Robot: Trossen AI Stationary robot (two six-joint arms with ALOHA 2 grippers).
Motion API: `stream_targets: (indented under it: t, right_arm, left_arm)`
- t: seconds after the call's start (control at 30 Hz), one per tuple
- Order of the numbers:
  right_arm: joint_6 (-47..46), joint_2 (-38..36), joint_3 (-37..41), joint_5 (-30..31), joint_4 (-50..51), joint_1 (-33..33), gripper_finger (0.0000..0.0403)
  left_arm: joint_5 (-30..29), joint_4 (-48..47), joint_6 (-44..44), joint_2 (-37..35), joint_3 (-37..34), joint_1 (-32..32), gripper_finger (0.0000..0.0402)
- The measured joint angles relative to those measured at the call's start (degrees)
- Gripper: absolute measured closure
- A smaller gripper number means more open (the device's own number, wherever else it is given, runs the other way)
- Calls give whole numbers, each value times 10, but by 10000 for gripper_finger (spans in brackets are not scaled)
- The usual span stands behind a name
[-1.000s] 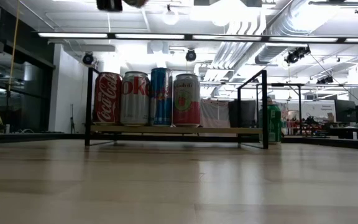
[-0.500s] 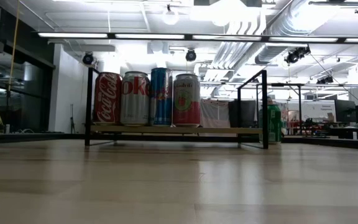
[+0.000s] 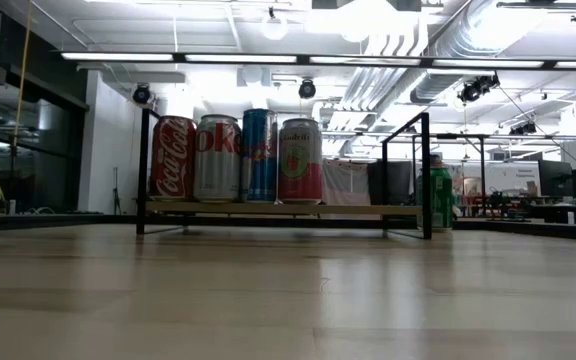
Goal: Place canned beverage on shelf
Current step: Put the pink soda can on the shelf aligned with the other pink soda can
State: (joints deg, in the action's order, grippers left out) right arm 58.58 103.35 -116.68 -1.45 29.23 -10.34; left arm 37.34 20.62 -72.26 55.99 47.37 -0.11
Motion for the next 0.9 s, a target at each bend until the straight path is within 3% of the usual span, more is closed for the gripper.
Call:
stream_targets:
  t: [0.2, 0.53, 0.9]
  right_arm:
    - [-2, 3, 2, -12, 19, 3, 126]
    - [-45, 5, 5, -63, 27, 10, 126]
    - [-51, 2, 3, -61, 43, 9, 126]
  left_arm:
    - [-9, -36, -10, 16, 0, -29, 167]
    - [9, 16, -9, 74, 3, -63, 167]
    - [-59, 5, 3, 68, 1, -65, 167]
